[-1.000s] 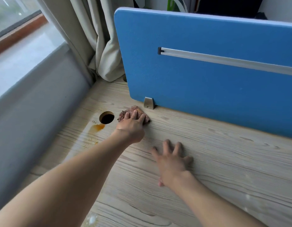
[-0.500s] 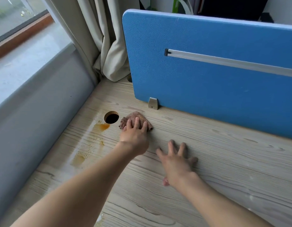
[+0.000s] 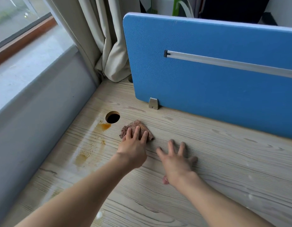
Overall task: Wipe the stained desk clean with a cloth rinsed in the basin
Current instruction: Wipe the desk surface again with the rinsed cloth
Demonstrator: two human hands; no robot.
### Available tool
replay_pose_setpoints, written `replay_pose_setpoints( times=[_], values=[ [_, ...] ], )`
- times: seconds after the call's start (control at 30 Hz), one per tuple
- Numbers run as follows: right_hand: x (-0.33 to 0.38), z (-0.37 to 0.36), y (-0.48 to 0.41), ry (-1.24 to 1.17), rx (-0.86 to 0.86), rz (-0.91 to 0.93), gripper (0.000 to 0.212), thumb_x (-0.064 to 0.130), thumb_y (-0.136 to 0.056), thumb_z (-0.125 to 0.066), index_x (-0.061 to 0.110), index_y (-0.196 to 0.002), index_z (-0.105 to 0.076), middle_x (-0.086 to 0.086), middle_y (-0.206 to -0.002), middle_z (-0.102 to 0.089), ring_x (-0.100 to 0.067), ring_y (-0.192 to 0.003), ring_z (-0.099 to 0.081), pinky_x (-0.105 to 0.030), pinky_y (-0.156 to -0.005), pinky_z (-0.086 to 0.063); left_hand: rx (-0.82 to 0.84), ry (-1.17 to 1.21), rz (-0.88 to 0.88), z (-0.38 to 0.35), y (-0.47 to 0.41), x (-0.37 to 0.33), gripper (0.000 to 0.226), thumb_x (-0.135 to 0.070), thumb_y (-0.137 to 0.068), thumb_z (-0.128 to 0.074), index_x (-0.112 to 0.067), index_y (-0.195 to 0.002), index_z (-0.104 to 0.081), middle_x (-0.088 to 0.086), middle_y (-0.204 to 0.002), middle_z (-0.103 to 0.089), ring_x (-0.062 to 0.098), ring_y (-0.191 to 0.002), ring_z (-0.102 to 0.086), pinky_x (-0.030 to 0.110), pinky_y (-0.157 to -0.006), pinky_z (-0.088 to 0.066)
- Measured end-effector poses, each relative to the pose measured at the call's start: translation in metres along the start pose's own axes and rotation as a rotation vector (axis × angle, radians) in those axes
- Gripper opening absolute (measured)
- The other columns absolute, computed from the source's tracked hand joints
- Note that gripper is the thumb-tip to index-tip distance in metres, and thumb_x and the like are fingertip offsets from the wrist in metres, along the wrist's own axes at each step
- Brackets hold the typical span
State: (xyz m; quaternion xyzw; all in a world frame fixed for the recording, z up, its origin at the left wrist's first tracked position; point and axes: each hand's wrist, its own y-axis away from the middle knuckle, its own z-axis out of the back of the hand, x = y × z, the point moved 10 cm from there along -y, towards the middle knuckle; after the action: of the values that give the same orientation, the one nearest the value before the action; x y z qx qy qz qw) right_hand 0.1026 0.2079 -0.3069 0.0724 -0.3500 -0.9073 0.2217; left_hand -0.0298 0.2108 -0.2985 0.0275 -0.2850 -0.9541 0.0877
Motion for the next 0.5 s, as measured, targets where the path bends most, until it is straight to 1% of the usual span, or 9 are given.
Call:
replay_pose_setpoints(
  times=[0.1,0.17,0.27,0.37,0.5],
  values=[
    [-0.001,0.001,0.001,0.0,-0.008,0.0,0.108,0.038,-0.076,-0.084,0.041,-0.151,-0.006,-0.012,-0.16,0.014,-0.053,-0.145,0.008,-0.079,-0.098,-0.028,-0.024,0.043,0.04,0.009,-0.008,0.01,0.073,-0.022,-0.099,-0.036,-0.022,-0.159,0.005,0.01,-0.166,0.015,0.041,-0.151,0.011,0.05,-0.122,-0.009],
    [-0.001,0.0,0.0,-0.008,0.001,-0.003,0.108,0.036,-0.076,-0.085,0.04,-0.151,-0.007,-0.012,-0.16,0.014,-0.053,-0.144,0.009,-0.079,-0.098,-0.028,-0.039,0.064,0.055,0.011,-0.005,0.005,0.072,-0.021,-0.098,-0.035,-0.021,-0.159,0.003,0.011,-0.166,0.014,0.042,-0.151,0.009,0.051,-0.122,-0.009],
    [-0.001,0.0,-0.001,-0.019,0.001,-0.002,0.11,0.034,-0.075,-0.086,0.041,-0.151,-0.007,-0.012,-0.159,0.014,-0.053,-0.145,0.009,-0.08,-0.098,-0.026,-0.04,0.032,0.025,-0.001,0.012,-0.006,0.072,-0.023,-0.098,-0.035,-0.02,-0.16,0.002,0.012,-0.166,0.014,0.042,-0.151,0.01,0.05,-0.122,-0.008],
    [-0.001,0.0,0.001,-0.025,-0.003,0.0,0.11,0.034,-0.075,-0.085,0.041,-0.152,-0.007,-0.012,-0.16,0.014,-0.053,-0.145,0.009,-0.08,-0.099,-0.027,-0.035,0.043,0.005,-0.005,0.014,0.001,0.073,-0.021,-0.096,-0.035,-0.023,-0.16,0.002,0.009,-0.166,0.013,0.04,-0.151,0.01,0.048,-0.123,-0.009],
    [-0.002,0.001,0.001,-0.004,-0.01,-0.003,0.11,0.037,-0.076,-0.084,0.041,-0.152,-0.005,-0.012,-0.16,0.014,-0.052,-0.145,0.009,-0.078,-0.099,-0.028,-0.042,0.093,0.062,0.007,-0.001,0.009,0.072,-0.02,-0.096,-0.035,-0.022,-0.16,-0.001,0.01,-0.166,0.009,0.041,-0.151,0.006,0.049,-0.123,-0.011]
  ],
)
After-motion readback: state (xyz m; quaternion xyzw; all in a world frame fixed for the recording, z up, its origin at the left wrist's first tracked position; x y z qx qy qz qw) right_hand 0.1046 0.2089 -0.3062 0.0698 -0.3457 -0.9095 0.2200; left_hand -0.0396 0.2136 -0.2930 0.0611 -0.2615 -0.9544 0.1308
